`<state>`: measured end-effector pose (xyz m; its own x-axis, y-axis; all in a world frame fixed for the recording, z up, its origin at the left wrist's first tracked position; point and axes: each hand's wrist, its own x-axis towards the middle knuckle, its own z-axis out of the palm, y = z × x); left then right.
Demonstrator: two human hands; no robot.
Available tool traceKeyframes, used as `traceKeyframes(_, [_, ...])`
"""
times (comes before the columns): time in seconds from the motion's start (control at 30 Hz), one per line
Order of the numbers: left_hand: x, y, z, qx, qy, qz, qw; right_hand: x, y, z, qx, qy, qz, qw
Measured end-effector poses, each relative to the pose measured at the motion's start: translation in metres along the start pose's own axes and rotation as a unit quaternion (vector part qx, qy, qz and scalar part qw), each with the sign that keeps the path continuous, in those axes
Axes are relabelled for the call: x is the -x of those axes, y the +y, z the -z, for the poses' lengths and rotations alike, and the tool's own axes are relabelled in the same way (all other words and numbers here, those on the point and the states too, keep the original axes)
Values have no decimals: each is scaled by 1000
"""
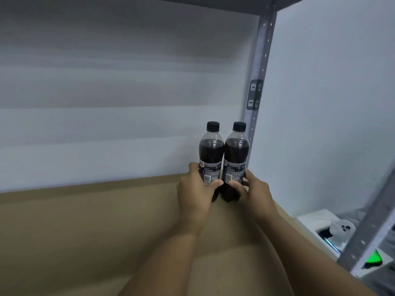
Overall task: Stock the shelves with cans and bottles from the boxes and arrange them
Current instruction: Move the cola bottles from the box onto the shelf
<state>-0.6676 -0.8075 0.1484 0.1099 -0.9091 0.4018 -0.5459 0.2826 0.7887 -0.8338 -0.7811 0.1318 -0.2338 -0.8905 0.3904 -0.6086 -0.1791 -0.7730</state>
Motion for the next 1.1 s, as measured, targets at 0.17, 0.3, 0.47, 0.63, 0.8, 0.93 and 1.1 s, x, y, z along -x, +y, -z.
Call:
traceKeyframes(0.17, [-35,0,-33,3,-17,-9,1000,-39,20,1,4,2,-15,1000])
traceKeyframes(0.3, [-52,-4,-47,-17,-17,-15,1000,-55,27,-1,4,16,-24,1000])
traceKeyframes(0.47, [-57,-2,-51,-10,-16,9,1000,-58,28,-5,0,37,-42,998])
traceKeyframes(0.63, [-39,6,-37,9,-61,61,996,-32,5,-7,-9,53,-113,992])
traceKeyframes(0.8, [22,-16,-4,7,-113,98,989,27,-21,-16,26,22,-164,986])
traceKeyframes(0.93, [82,-26,45,27,-111,115,987,95,-56,-27,29,-11,-155,987])
traceKeyframes(1.1, [157,-43,128,59,-147,132,979,185,-107,-42,33,-31,-126,991])
